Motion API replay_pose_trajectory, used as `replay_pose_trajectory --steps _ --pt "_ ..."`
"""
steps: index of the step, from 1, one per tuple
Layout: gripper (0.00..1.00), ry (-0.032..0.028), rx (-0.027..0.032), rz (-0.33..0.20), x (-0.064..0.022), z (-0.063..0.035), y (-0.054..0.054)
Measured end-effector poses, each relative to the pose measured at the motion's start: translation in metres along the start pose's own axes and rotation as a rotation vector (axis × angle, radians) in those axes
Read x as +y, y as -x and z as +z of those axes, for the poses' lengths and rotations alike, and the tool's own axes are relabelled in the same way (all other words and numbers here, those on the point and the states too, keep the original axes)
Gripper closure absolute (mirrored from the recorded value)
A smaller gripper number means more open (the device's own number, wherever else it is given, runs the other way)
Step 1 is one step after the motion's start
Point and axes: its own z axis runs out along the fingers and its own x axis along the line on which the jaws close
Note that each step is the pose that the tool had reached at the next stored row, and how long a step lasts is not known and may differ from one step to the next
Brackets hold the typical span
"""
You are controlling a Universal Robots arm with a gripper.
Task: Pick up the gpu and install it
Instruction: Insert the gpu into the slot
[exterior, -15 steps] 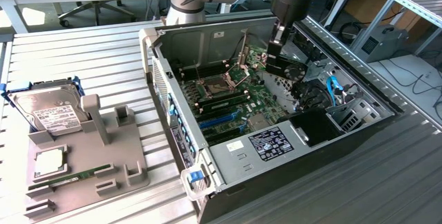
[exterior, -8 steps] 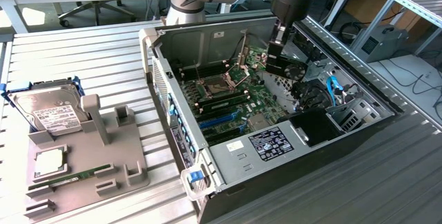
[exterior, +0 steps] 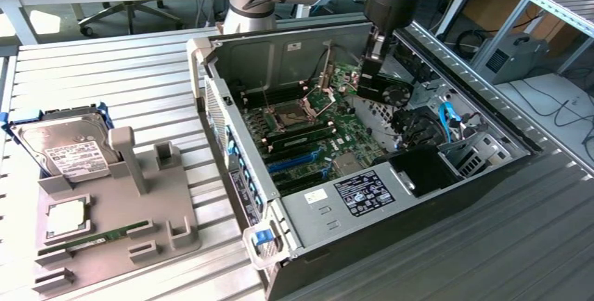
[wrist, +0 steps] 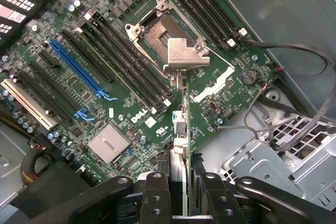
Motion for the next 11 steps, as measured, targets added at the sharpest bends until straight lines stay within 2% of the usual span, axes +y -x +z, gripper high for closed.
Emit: replay_pose_trajectory --steps 11 --pt "0.73 0.0015 -0.0034 -0.059 0.0000 0.0001 0.0000"
